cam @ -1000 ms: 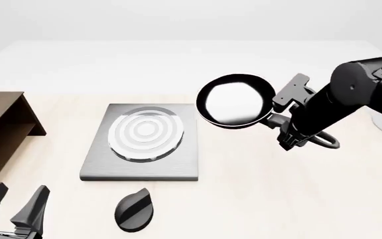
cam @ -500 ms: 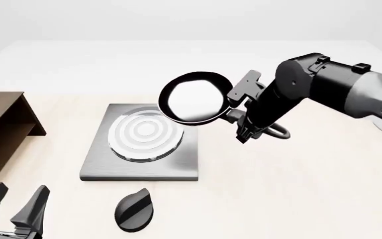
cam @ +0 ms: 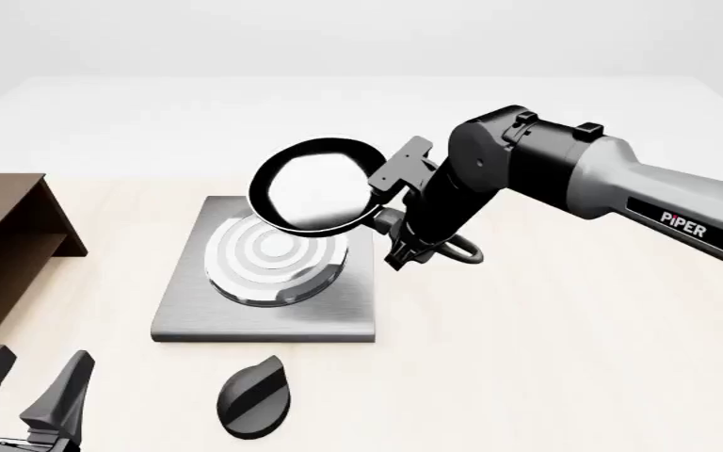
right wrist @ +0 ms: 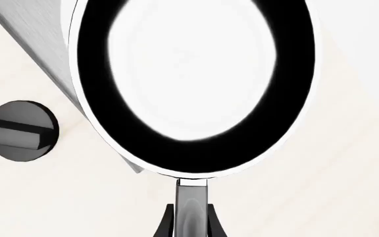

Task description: Turn on the stove and put the frying pan on it.

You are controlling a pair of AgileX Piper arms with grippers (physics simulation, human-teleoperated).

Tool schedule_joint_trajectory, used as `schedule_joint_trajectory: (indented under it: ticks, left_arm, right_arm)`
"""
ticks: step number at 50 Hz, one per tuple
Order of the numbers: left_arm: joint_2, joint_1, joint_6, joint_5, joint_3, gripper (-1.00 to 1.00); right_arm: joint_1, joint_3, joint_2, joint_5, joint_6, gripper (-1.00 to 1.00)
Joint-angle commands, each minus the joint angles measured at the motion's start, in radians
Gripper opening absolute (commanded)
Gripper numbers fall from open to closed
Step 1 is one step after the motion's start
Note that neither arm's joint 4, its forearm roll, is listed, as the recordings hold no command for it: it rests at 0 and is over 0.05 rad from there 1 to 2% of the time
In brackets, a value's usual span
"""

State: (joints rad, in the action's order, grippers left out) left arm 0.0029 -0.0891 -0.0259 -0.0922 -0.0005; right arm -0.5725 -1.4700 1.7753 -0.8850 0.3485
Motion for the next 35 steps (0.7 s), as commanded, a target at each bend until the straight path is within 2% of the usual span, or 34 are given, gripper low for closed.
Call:
schedule_joint_trajectory:
  ticks: [1,15,35]
  left_arm:
    - [0.003,0.000,-0.001,0.002,0.000,1.00]
    - [0.001,-0.001,-0.002,0.000,0.000,1.00]
    - [-0.001,-0.002,-0.002,-0.001,0.000,1.00]
  right_arm:
    - [-0.039,-0.056,0.039,0.026,-0.050,-1.00]
    - [-0.102,-0.053,0.083,0.076,-0.112,-1.00]
    - [-0.141,-0.019,0.132,0.139,-0.155,-1.00]
